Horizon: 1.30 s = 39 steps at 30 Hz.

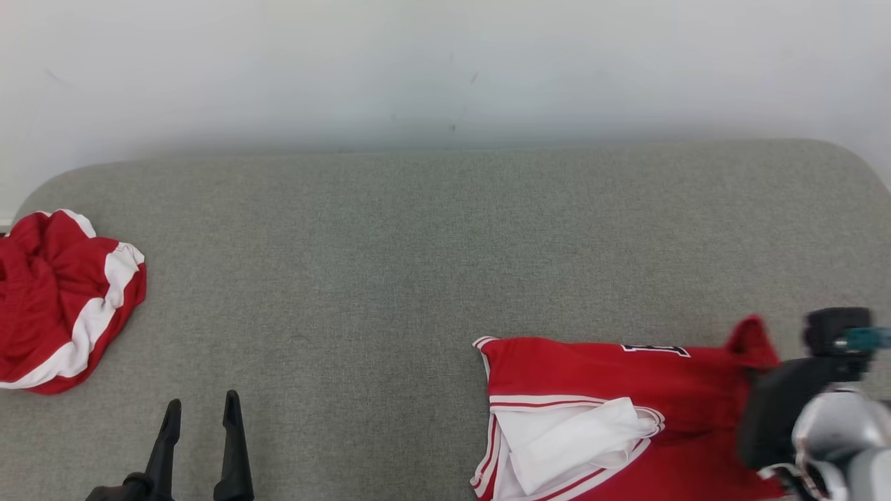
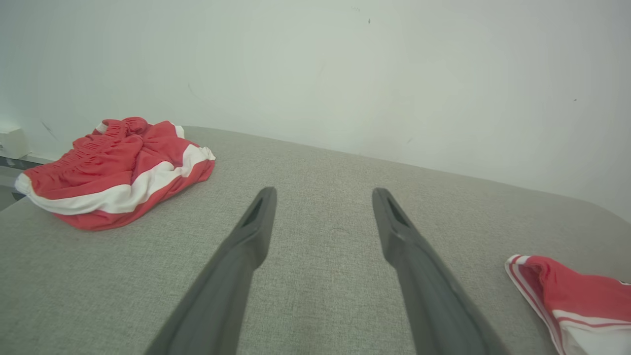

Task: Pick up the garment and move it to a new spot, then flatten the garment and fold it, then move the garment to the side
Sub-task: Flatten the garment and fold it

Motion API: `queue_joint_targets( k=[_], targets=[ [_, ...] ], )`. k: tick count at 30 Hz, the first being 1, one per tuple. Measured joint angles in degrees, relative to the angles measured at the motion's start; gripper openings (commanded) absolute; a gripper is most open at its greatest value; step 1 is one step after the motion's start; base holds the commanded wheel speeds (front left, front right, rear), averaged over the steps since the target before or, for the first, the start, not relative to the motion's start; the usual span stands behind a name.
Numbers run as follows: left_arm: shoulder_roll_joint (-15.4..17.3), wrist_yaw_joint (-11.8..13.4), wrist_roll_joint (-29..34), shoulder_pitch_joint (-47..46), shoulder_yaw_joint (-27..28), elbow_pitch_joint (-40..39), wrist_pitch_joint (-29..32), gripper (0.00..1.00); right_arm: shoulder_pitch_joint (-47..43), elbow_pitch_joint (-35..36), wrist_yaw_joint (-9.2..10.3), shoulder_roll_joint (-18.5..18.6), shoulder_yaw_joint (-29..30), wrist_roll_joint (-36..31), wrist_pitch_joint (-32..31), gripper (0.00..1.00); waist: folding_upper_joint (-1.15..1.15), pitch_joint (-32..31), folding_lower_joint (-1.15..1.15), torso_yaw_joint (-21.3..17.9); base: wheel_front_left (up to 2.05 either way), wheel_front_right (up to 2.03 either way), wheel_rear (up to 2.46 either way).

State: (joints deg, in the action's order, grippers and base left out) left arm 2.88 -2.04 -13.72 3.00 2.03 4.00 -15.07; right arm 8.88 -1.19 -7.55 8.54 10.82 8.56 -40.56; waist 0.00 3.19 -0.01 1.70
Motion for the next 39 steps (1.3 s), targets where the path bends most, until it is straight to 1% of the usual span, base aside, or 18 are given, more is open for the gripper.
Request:
queue_joint_targets(
  k=[4, 7, 14, 19, 20, 21, 22, 26, 30, 32, 35, 39],
  targets=[
    [0.01, 0.00, -0.08, 0.34, 0.00, -0.08, 0.00, 1.00, -0.58, 2.18, 0.00, -0.11, -8.49, 3.14, -1.36, 0.00, 0.00, -0.64, 0.00, 0.30, 0.00, 0.00, 0.00],
    [0.01, 0.02, -0.22, 0.62, 0.02, -0.12, 0.00, 1.00, 0.14, 1.21, 0.00, -0.80, -13.91, 5.37, -1.56, 0.00, 0.00, -0.67, 0.00, 0.62, 0.00, 0.00, 0.00],
    [0.00, 0.18, -0.42, 0.43, -0.70, 0.16, 0.00, 1.00, 6.07, -7.47, 0.00, -2.35, -24.41, 5.91, 0.60, 0.00, 0.00, -0.06, 0.00, 1.71, 0.00, 0.00, 0.00],
    [0.00, 0.32, -0.45, -0.03, -1.71, 0.58, 0.00, 1.00, 9.73, -14.24, 0.00, -3.03, -28.39, 6.11, 2.54, 0.00, 0.00, 0.00, 0.00, 2.87, 0.00, 0.00, 0.00],
    [0.00, 0.47, -0.51, -0.05, -1.87, 0.63, 0.00, 1.00, 10.16, -15.27, 0.00, -3.36, -28.97, 6.44, 2.96, 0.14, 0.00, 0.00, 0.00, 3.07, 0.00, 0.00, 0.00],
    [0.01, 0.47, -0.54, -0.06, -2.00, 0.66, 0.00, 1.00, 10.55, -16.26, 0.00, -3.72, -29.58, 6.71, 3.11, 0.50, 0.00, -0.01, 0.00, 3.25, 0.00, 0.00, 0.00],
    [0.00, 0.47, -0.59, -0.07, -2.09, 0.68, 0.00, 1.00, 10.90, -17.01, 0.00, -3.94, -30.16, 7.13, 3.28, 1.00, 0.00, -0.02, 0.00, 3.40, 0.00, 0.00, 0.00],
    [0.00, 0.45, -0.66, -0.12, -2.12, 0.93, 0.00, 1.00, 11.38, -18.00, 0.00, -4.55, -30.50, 10.83, 5.45, 1.00, 0.00, -0.27, 0.00, 3.70, 0.00, 0.00, 0.00],
    [0.00, 0.43, -0.66, 0.11, -1.41, 1.16, 0.00, 1.00, 11.49, -16.06, 0.00, -5.05, -28.88, 15.88, 7.90, 1.00, 0.00, -0.88, 0.01, 3.36, 0.00, 0.00, 0.00],
    [0.00, 0.24, -0.66, 0.51, -1.01, 1.35, 0.00, 1.00, 11.45, -14.54, 0.00, -5.10, -27.74, 17.14, 9.03, 1.00, 0.00, -1.31, 0.00, 3.04, 0.00, 0.00, 0.00],
    [0.01, 0.02, -0.65, 1.01, -0.62, 1.58, 0.00, 1.00, 10.87, -12.15, 0.00, -4.13, -25.50, 16.91, 11.59, 1.00, 0.00, -2.13, 0.00, 2.52, 0.00, 0.00, 0.00],
    [0.00, -0.07, -0.58, 1.69, -0.49, 1.74, 0.00, 1.00, 7.89, -9.50, 0.00, -0.87, -21.93, 13.28, 17.70, 1.00, 0.00, -3.48, 0.00, 1.86, 0.00, 0.00, 0.00]
  ],
)
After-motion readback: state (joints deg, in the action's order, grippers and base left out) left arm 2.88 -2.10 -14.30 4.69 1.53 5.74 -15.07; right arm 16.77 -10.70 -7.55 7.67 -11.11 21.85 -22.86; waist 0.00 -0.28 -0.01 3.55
